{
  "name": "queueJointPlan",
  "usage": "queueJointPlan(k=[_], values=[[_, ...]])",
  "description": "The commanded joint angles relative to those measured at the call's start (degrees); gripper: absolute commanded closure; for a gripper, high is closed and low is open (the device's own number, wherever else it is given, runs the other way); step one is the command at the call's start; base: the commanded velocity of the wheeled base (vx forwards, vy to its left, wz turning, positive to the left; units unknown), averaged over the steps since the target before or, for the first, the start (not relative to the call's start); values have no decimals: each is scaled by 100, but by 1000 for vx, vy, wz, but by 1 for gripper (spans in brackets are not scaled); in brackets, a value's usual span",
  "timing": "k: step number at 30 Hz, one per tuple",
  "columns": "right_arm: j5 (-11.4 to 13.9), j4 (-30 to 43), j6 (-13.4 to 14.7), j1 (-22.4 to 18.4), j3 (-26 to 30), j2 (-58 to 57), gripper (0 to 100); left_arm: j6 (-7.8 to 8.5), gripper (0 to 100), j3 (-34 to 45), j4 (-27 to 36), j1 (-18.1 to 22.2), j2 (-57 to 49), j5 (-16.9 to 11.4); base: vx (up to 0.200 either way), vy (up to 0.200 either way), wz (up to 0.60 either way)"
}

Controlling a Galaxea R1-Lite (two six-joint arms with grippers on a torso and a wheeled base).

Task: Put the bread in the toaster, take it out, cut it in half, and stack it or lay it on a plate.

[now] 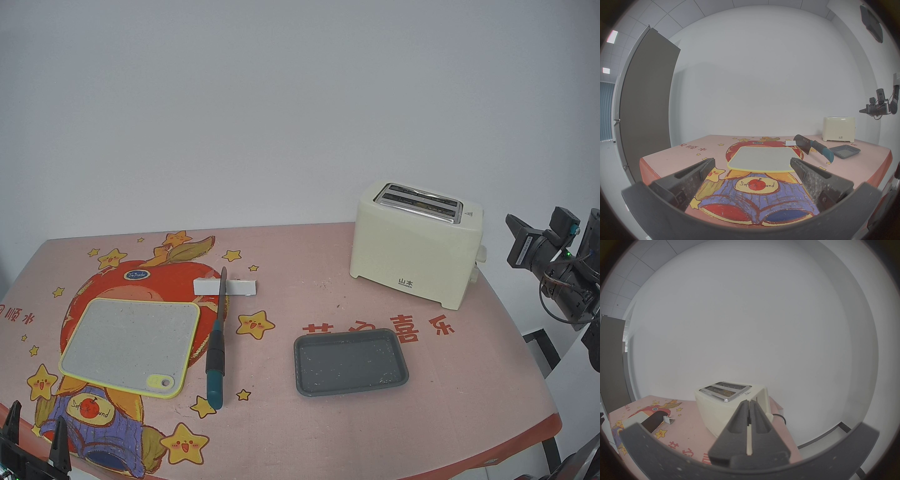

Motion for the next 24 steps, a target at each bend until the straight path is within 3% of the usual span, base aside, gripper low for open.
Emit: queueJointPlan(k=[1, 12, 24], values=[[3, 408, -50, 139, 207, -31, 100, 0, 0, 101, -6, 1, -40, 0, 0, 0, 0], [-6, 2096, -6, 341, 260, -374, 100, 0, 0, 101, -6, 1, -40, 0, 0, 0, 0], [-24, 2439, 56, 385, 462, -93, 100, 0, 0, 101, -6, 1, -40, 0, 0, 0, 0]])
